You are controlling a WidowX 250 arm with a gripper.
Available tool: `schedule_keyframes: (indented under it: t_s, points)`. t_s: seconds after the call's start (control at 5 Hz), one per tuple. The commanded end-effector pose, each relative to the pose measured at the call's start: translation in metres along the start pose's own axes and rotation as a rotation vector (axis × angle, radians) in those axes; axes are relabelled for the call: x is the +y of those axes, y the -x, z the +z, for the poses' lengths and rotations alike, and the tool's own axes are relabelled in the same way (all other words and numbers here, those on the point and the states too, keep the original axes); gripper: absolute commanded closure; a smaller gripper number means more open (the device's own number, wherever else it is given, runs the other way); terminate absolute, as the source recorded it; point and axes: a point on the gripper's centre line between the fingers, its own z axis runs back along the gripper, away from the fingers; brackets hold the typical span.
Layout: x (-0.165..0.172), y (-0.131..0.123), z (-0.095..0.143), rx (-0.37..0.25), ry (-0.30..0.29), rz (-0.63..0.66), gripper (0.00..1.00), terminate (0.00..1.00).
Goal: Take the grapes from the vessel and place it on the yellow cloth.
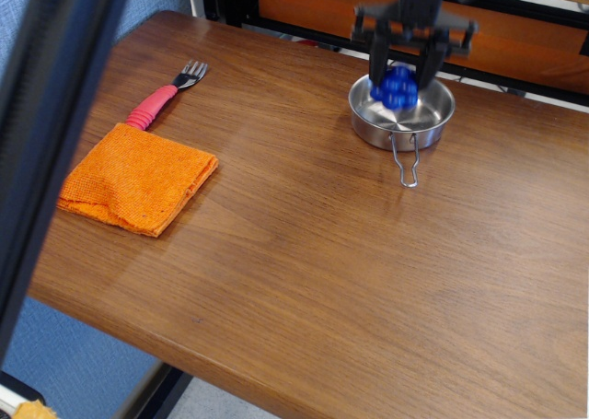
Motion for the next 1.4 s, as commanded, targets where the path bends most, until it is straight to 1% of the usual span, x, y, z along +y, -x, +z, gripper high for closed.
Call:
schedule_keyframes:
  t_s: [0.0,0.2,0.4,0.6,0.8,1.0,1.2]
  points:
    - [0.033,-0.009,0.064,-0.079,-0.05,0.085,1.0,0.0]
    - [0.066,0.007,0.059,0.024,-0.143,0.15,1.0,0.0]
    - [0.098,0.028,0.061,0.068,-0.166,0.241,1.0,0.0]
    - [0.138,0.061,0.062,0.146,-0.208,0.344,1.0,0.0]
    - [0.159,0.085,0.055,0.182,-0.237,0.409,1.0,0.0]
    - [0.181,0.096,0.031,0.206,-0.247,0.488,1.0,0.0]
    - [0.203,0.107,0.015,0.222,-0.259,0.537,1.0,0.0]
